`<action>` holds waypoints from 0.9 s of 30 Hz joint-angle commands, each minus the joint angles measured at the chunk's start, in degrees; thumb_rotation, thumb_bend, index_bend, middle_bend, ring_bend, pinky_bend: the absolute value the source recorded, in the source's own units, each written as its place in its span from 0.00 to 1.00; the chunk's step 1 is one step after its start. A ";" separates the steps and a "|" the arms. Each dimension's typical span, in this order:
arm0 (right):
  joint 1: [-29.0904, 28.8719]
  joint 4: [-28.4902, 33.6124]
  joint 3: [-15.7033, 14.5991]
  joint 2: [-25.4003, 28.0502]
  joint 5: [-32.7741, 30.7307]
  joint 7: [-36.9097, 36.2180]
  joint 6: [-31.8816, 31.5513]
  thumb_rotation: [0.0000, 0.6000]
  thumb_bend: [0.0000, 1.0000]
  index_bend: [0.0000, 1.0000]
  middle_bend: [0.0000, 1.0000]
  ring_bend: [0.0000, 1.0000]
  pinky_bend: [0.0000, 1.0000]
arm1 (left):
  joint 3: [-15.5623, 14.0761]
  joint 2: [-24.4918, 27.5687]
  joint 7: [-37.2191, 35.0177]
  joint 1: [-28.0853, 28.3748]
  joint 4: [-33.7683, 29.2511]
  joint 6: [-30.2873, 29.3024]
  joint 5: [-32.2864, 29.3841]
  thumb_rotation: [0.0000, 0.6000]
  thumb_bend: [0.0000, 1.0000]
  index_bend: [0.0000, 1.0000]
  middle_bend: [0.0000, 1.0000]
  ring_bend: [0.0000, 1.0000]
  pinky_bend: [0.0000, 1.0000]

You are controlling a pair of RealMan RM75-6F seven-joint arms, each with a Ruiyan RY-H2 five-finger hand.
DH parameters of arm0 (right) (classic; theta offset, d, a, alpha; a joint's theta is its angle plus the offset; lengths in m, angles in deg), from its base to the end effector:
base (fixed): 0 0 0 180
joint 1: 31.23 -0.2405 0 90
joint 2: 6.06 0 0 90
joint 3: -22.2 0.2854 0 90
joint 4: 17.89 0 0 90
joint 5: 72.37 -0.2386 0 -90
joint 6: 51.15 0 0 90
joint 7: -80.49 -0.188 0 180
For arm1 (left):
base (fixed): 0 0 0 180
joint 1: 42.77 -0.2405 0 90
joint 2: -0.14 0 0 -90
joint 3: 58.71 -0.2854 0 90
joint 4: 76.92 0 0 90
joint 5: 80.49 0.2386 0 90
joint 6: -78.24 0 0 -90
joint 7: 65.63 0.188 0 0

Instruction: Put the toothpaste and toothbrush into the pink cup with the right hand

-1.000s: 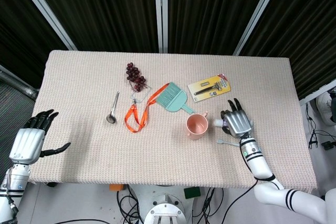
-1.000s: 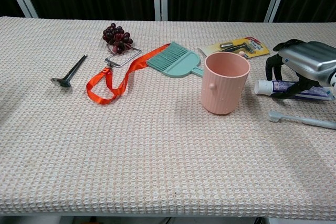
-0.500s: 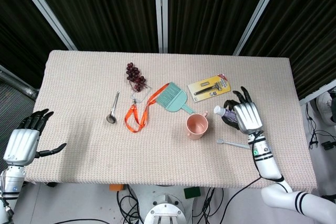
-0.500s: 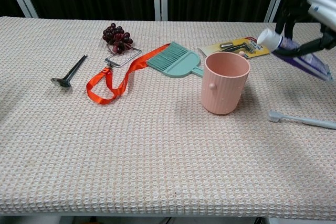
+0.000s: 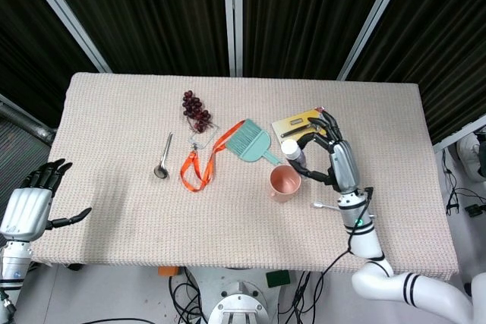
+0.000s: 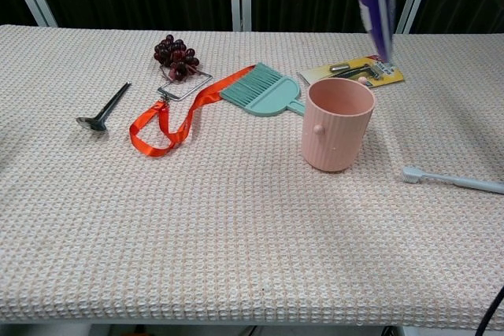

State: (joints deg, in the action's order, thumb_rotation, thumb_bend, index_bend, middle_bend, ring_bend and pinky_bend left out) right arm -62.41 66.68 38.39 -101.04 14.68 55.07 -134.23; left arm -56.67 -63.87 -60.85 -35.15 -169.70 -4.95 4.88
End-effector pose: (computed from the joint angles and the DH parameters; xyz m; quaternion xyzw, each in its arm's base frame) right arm -0.1278 -0.3710 0.0166 0.4612 -0.4554 0.7216 0.2432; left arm -0.3411 0.2426 0.1378 -0.6242 -0.3650 -0.3651 0.5864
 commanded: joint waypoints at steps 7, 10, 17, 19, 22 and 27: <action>-2.63 -8.35 -0.49 -8.03 -0.98 -3.48 1.66 1.00 0.78 0.76 0.70 0.16 0.00 | 0.08 -0.18 -0.99 -0.06 0.94 0.19 -0.20 0.39 0.07 0.12 0.09 0.10 0.21; -2.51 -10.54 -1.04 -9.04 -1.07 -3.87 1.76 1.00 0.78 0.76 0.70 0.16 0.00 | 0.02 -0.40 -1.38 -0.10 1.37 0.35 -0.28 0.39 0.07 0.12 0.09 0.10 0.21; -2.40 -14.44 -2.63 -10.58 -1.06 -4.03 3.00 1.00 0.78 0.76 0.70 0.16 0.00 | 0.05 -1.02 -2.19 -0.06 2.42 0.66 -0.44 0.39 0.08 0.12 0.09 0.10 0.21; -2.38 -15.67 -3.02 -11.15 -1.02 -4.26 3.25 1.00 0.78 0.76 0.70 0.16 0.00 | 0.04 -1.15 -2.32 0.01 2.61 0.78 -0.40 0.40 0.08 0.12 0.09 0.10 0.21; -2.41 -18.38 -4.00 -11.95 -0.70 -5.13 4.01 1.00 0.78 0.76 0.69 0.16 0.00 | 0.01 -1.16 -2.52 0.07 2.58 1.02 -0.46 0.40 0.08 0.12 0.09 0.10 0.21; -2.14 -22.14 -5.53 -12.72 0.25 -7.51 4.30 1.00 0.77 0.76 0.67 0.16 0.00 | 0.09 -0.85 -2.31 -0.09 2.38 0.68 -0.46 0.40 0.08 0.12 0.09 0.10 0.21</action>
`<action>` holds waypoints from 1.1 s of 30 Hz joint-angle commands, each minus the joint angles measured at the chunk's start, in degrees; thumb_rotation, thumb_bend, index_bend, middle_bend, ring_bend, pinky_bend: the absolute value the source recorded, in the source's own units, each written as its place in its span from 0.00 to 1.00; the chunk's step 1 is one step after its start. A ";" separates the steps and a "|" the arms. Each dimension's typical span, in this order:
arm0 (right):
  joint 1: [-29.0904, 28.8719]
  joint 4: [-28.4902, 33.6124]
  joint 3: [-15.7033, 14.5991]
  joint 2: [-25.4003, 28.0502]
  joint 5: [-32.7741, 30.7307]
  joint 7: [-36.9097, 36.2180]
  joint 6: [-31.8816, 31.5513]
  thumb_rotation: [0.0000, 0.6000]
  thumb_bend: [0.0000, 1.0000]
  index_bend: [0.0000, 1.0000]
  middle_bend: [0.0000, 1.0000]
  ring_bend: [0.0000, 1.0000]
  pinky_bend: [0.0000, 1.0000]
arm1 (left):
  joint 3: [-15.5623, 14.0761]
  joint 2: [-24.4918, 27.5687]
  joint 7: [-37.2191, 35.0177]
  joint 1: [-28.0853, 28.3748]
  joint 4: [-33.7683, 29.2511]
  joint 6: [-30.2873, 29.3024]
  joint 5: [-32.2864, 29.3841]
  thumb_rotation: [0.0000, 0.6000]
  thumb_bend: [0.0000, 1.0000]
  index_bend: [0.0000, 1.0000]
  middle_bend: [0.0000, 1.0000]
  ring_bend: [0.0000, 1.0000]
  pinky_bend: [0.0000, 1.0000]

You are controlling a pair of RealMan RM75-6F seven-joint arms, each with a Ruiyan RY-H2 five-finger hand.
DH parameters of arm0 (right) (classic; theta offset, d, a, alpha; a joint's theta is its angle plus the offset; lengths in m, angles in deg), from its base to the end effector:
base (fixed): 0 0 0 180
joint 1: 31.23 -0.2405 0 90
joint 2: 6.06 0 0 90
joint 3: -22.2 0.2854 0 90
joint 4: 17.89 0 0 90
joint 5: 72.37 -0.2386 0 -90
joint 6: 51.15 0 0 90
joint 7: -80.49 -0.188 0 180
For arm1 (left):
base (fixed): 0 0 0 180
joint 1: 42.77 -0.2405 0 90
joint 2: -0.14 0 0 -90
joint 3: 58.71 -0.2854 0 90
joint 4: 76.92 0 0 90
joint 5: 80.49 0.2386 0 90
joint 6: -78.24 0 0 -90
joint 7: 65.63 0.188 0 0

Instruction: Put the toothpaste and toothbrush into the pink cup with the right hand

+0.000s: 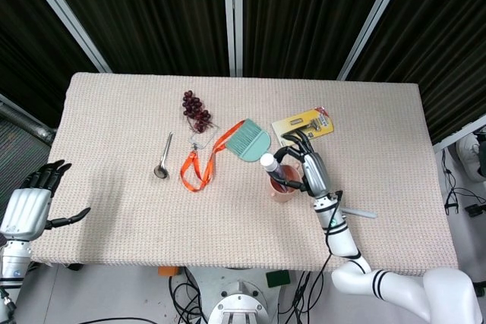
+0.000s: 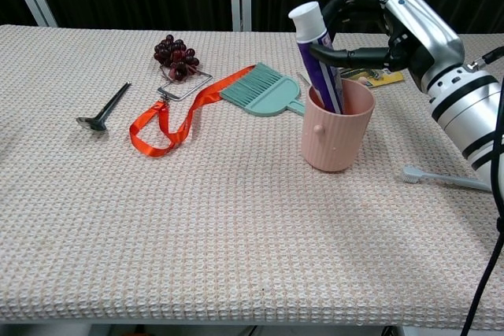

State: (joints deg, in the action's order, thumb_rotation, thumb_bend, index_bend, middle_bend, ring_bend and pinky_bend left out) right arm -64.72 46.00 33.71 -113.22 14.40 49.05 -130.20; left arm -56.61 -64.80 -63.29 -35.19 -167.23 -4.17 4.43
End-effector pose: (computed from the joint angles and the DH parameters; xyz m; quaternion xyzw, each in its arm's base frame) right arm -0.1556 -0.3773 -0.0733 0.5045 -0.4900 0.6656 0.2496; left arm -0.3518 0.2437 0.1354 -0.6197 -0.3758 -0.3645 0.5848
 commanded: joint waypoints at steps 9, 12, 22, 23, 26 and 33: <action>0.36 -3.40 -1.52 -0.75 0.85 -3.36 0.76 1.00 0.74 0.71 0.63 0.15 0.00 | -0.07 0.04 0.55 -0.30 -0.74 -0.35 0.03 0.40 0.08 0.12 0.09 0.10 0.21; 0.43 -3.41 -1.85 -0.48 1.11 -3.37 0.91 1.00 0.74 0.70 0.63 0.15 0.00 | -0.04 -0.02 0.60 -0.33 -0.82 -0.34 -0.04 0.40 0.08 0.12 0.09 0.10 0.21; 0.54 -3.54 -2.27 -0.09 1.28 -3.78 1.51 1.00 0.65 0.60 0.58 0.09 0.00 | 0.05 -0.10 -0.65 0.07 -1.12 -0.03 0.50 0.40 0.08 0.12 0.09 0.10 0.21; 0.54 -3.53 -2.30 -0.07 1.27 -3.78 1.60 1.00 0.64 0.59 0.57 0.09 0.00 | 0.07 -0.09 -0.75 0.07 -1.14 0.00 0.45 0.40 0.07 0.12 0.09 0.10 0.21; 0.44 -3.05 -2.59 0.49 0.95 -3.80 2.92 1.00 0.62 0.53 0.52 0.06 0.00 | 0.11 -0.01 -1.17 -0.01 -1.16 -0.09 0.37 0.39 0.07 0.12 0.09 0.10 0.21; 0.71 -2.48 -2.58 1.04 0.43 -4.71 3.67 1.00 0.60 0.47 0.48 0.03 0.00 | 0.19 0.19 -1.36 -0.05 -1.25 -0.39 0.57 0.39 0.08 0.12 0.09 0.10 0.21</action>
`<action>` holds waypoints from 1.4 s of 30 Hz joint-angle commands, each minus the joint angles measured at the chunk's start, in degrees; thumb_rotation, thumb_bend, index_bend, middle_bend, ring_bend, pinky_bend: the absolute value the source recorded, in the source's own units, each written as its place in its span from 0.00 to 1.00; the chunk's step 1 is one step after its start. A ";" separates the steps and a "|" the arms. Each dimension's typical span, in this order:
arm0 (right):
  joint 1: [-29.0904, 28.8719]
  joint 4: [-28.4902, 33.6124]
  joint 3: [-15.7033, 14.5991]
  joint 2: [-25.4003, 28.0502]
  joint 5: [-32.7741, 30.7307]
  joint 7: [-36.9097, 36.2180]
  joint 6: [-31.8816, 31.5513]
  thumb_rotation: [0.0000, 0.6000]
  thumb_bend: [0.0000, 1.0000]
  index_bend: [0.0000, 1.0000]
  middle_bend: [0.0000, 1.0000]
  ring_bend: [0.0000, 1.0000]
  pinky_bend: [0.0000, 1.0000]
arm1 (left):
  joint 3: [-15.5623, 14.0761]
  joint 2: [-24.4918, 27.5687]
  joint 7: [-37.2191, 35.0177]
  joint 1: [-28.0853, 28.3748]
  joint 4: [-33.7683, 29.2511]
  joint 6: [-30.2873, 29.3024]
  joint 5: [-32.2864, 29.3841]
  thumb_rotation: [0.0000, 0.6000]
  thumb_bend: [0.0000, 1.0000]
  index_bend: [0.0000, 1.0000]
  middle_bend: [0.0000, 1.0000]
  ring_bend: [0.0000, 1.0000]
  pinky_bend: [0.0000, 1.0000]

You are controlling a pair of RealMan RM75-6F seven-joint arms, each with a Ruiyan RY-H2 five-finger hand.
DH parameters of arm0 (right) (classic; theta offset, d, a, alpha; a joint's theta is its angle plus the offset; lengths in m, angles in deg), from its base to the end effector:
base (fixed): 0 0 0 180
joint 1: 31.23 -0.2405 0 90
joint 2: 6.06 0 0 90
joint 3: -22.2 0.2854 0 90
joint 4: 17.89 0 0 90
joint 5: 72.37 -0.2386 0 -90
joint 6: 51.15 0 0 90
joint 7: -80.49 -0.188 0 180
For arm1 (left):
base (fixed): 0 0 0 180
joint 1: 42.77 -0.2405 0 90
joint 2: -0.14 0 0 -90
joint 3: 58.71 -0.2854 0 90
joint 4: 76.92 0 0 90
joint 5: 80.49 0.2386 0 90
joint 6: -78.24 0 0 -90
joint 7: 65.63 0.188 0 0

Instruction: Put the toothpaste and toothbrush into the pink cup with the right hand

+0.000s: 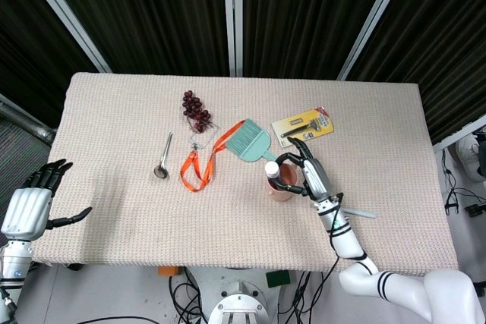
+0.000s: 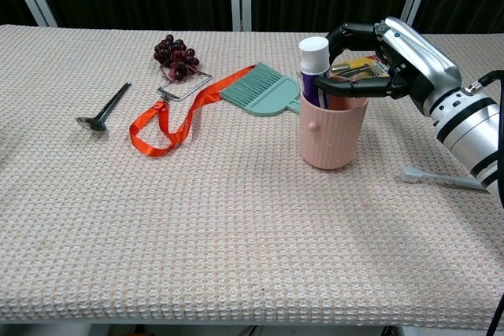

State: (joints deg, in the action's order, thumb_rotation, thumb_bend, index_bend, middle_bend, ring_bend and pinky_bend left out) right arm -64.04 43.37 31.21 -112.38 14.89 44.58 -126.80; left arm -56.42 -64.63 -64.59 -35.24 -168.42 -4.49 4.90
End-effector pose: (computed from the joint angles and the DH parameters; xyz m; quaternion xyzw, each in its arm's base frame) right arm -0.1781 -0.3744 -0.0861 0.5225 -0.5188 0.6335 0.2378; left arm -0.3453 0.2436 0.1349 -0.6136 -0.3840 -0.3800 0.5759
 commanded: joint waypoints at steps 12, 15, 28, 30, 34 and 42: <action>0.93 0.94 -0.35 0.83 0.55 -0.68 -1.16 1.00 0.59 0.39 0.40 0.00 0.00 | -0.12 0.15 -0.75 -0.12 -0.39 -0.78 1.01 0.40 0.08 0.12 0.09 0.10 0.21; 1.57 1.54 -0.19 1.07 0.43 -0.76 -2.12 1.00 0.56 0.33 0.34 0.00 0.00 | -0.07 0.20 -0.67 -0.14 -0.50 -0.87 1.02 0.40 0.08 0.12 0.09 0.10 0.21; 9.59 13.42 -2.55 12.34 1.20 12.22 -10.63 1.00 0.51 0.16 0.26 0.00 0.00 | -0.07 0.55 -0.71 -0.23 -0.54 -1.09 1.18 0.40 0.08 0.12 0.09 0.10 0.21; 11.41 16.76 -3.92 15.62 -0.03 18.37 -9.99 1.00 0.50 0.23 0.26 0.00 0.00 | -0.13 0.60 -0.86 -0.30 -0.47 -1.07 1.11 0.40 0.08 0.12 0.09 0.10 0.21; 14.99 24.48 -7.56 22.23 -4.22 32.14 -6.76 1.00 0.50 0.34 0.19 0.00 0.00 | -0.06 0.01 -1.89 -0.41 0.43 -1.81 1.73 0.40 0.08 0.12 0.09 0.10 0.21; 17.32 27.54 -8.52 23.67 -13.05 43.08 -0.84 1.00 0.50 0.41 0.16 0.00 0.00 | -0.39 -0.90 -3.36 -0.20 2.17 -1.82 2.74 0.40 0.08 0.12 0.09 0.10 0.21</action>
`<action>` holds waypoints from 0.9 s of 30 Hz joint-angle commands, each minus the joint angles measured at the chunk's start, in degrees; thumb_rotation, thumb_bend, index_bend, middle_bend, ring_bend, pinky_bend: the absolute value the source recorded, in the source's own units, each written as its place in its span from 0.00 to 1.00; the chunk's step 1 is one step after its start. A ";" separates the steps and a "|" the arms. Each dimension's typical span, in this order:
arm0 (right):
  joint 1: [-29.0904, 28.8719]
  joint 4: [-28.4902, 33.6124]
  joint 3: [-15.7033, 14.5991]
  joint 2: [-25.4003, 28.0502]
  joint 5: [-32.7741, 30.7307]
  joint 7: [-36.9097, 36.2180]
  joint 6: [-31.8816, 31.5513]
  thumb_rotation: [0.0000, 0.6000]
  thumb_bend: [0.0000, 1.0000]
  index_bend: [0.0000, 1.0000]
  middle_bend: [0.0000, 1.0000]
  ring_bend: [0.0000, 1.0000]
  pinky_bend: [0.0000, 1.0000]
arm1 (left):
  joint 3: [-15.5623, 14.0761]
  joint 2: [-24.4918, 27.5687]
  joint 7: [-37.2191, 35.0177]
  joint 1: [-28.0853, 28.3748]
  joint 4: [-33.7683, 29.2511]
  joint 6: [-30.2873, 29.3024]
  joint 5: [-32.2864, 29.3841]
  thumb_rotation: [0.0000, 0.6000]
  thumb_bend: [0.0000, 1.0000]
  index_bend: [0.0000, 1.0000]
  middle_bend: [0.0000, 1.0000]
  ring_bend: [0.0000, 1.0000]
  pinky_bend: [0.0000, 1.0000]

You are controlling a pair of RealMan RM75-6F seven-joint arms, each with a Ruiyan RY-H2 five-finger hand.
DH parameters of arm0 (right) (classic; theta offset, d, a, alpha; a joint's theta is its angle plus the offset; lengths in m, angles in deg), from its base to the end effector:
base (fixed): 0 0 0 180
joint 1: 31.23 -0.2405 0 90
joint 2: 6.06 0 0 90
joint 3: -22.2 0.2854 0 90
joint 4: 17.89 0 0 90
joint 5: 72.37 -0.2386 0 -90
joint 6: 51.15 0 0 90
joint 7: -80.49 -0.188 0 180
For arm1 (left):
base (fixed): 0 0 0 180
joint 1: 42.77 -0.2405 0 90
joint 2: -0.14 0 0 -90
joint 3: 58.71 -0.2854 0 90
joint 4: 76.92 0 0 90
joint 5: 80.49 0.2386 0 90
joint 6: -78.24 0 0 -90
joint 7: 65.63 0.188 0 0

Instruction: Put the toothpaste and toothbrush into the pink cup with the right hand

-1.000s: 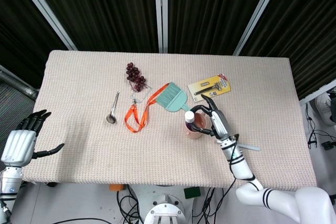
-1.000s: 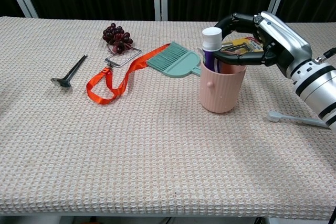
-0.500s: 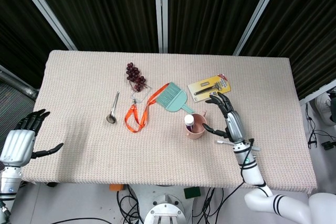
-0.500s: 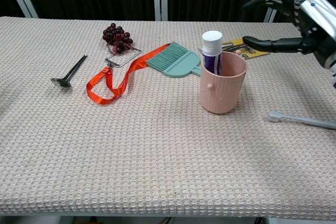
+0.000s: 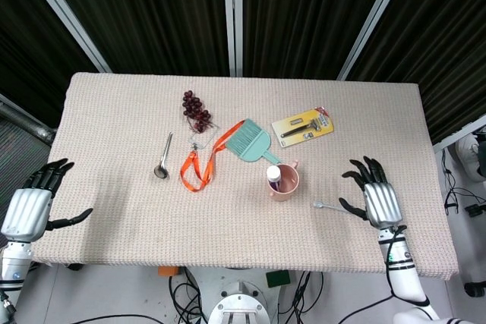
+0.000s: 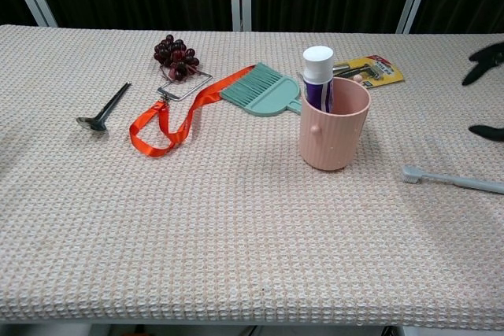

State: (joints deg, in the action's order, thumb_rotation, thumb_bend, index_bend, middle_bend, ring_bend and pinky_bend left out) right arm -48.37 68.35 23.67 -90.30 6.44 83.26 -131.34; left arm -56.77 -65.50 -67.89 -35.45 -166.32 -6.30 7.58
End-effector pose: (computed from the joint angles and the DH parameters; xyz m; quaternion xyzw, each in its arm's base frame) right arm -0.2920 -0.2873 0.0129 0.5976 -0.4457 0.4408 0.4999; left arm -0.3433 0.2413 0.1342 -0.6143 -0.3786 -0.4041 0.5621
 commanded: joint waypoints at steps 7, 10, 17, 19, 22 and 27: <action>1.18 1.56 0.25 -1.00 -8.39 9.12 7.25 1.00 0.56 0.48 0.17 0.00 0.00 | -0.11 -0.18 -0.57 -0.07 0.76 0.28 -0.35 0.40 0.08 0.12 0.09 0.10 0.21; 1.24 1.32 0.68 -1.50 -9.35 9.77 8.01 1.00 0.59 0.50 0.18 0.00 0.00 | -0.09 -0.24 -0.58 -0.08 0.96 0.43 -0.59 0.39 0.07 0.12 0.09 0.10 0.21; 1.36 0.27 1.07 -2.35 -9.67 10.40 9.02 1.00 0.61 0.52 0.19 0.00 0.00 | -0.16 -0.68 -0.87 0.17 1.53 1.12 -0.83 0.40 0.08 0.12 0.09 0.10 0.21; 1.35 0.20 1.17 -2.43 -9.69 10.60 9.32 1.00 0.61 0.53 0.19 0.00 0.00 | -0.14 -0.73 -0.81 0.18 1.62 1.10 -0.83 0.40 0.08 0.12 0.09 0.10 0.21; 1.24 0.32 1.34 -2.37 -9.79 11.04 9.86 1.00 0.61 0.53 0.19 0.00 0.00 | -0.04 -0.64 -0.83 0.16 1.65 1.05 -0.99 0.40 0.08 0.12 0.09 0.10 0.21; 1.17 0.30 1.68 -2.59 -10.45 11.40 10.78 1.00 0.61 0.53 0.19 0.00 0.00 | -0.04 -0.47 -0.70 0.12 1.59 1.17 -1.24 0.43 0.08 0.12 0.09 0.10 0.21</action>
State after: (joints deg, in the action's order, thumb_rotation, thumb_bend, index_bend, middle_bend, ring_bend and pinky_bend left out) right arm -47.18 68.66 25.30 -92.85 -3.88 94.63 -120.71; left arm -56.81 -65.98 -68.60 -35.33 -164.72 -5.15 6.37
